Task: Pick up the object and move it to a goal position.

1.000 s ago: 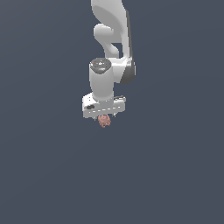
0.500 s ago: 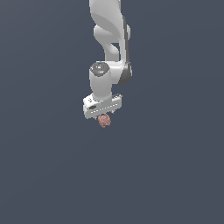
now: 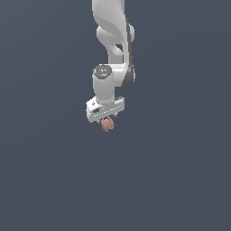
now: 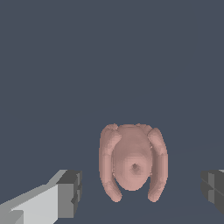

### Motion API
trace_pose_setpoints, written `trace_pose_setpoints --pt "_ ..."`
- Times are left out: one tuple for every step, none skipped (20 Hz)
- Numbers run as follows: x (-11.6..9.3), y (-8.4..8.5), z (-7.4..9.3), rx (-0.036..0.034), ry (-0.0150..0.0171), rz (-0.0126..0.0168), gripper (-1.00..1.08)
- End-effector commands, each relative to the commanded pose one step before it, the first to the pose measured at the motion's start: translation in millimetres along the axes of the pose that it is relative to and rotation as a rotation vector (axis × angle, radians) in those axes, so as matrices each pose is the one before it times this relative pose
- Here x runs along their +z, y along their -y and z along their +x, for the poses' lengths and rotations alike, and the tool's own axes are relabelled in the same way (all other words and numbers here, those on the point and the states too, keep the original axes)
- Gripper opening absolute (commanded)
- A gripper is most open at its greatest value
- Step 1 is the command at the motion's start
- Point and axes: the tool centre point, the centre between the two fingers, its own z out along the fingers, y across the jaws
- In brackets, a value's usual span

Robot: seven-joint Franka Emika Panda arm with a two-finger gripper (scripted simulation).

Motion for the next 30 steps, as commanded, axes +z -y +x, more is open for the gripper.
trace_pose_setpoints --pt "1.06 0.00 0.01 -0.00018 -0.00015 -0.00010 1.00" --pt "1.51 -0.02 -0.10 0.00000 0.00000 0.00000 1.00" --pt "2.10 -0.03 -0.13 0.00000 0.00000 0.00000 1.00" --pt "2.65 0.27 0.01 -0.00068 -0.00009 -0.00001 1.00" --pt "3.27 -0.04 -0.22 0.00000 0.00000 0.00000 1.00" --pt "3.80 0.26 -0.07 -0.00068 -0.00009 0.00000 1.00" --pt "4.40 -0.06 -0.29 0.00000 0.00000 0.00000 1.00" --pt "4.89 0.24 -0.13 -0.00068 -0.00009 0.00000 1.00" --pt "5.17 0.22 -0.12 -0.00068 -0.00009 0.00000 1.00" --pt "4.70 -0.11 -0.24 0.00000 0.00000 0.00000 1.00" --pt "4.08 0.18 0.03 -0.00069 -0.00008 -0.00003 1.00" --pt "3.52 -0.14 -0.08 0.00000 0.00000 0.00000 1.00" --pt "2.92 -0.15 -0.01 0.00000 0.00000 0.00000 1.00" --pt "2.30 0.16 0.22 -0.00068 -0.00005 -0.00009 1.00" --pt "1.79 -0.14 0.07 0.00000 0.00000 0.00000 1.00" --pt "1.25 -0.12 0.07 0.00000 0.00000 0.00000 1.00" --pt "0.74 -0.08 0.05 0.00000 0.00000 0.00000 1.00" --pt "0.24 -0.03 0.02 0.00000 0.00000 0.00000 1.00" --pt "0.00 0.00 0.00 0.00000 0.00000 0.00000 -1.00" --pt "0.00 0.00 0.00 0.00000 0.00000 0.00000 -1.00" --pt "0.00 0.00 0.00 0.00000 0.00000 0.00000 -1.00" --pt "0.00 0.00 0.00 0.00000 0.00000 0.00000 -1.00" --pt "0.00 0.00 0.00 0.00000 0.00000 0.00000 -1.00" --pt "0.00 0.00 0.00 0.00000 0.00000 0.00000 -1.00" --pt "0.00 0.00 0.00 0.00000 0.00000 0.00000 -1.00" --pt "0.00 0.00 0.00 0.00000 0.00000 0.00000 -1.00" --pt "0.00 0.00 0.00 0.00000 0.00000 0.00000 -1.00" --pt "0.00 0.00 0.00 0.00000 0.00000 0.00000 -1.00" --pt "-0.81 -0.70 -0.25 0.00098 -0.00045 -0.00086 -1.00" --pt "-0.20 -0.12 0.11 0.00000 0.00000 0.00000 -1.00"
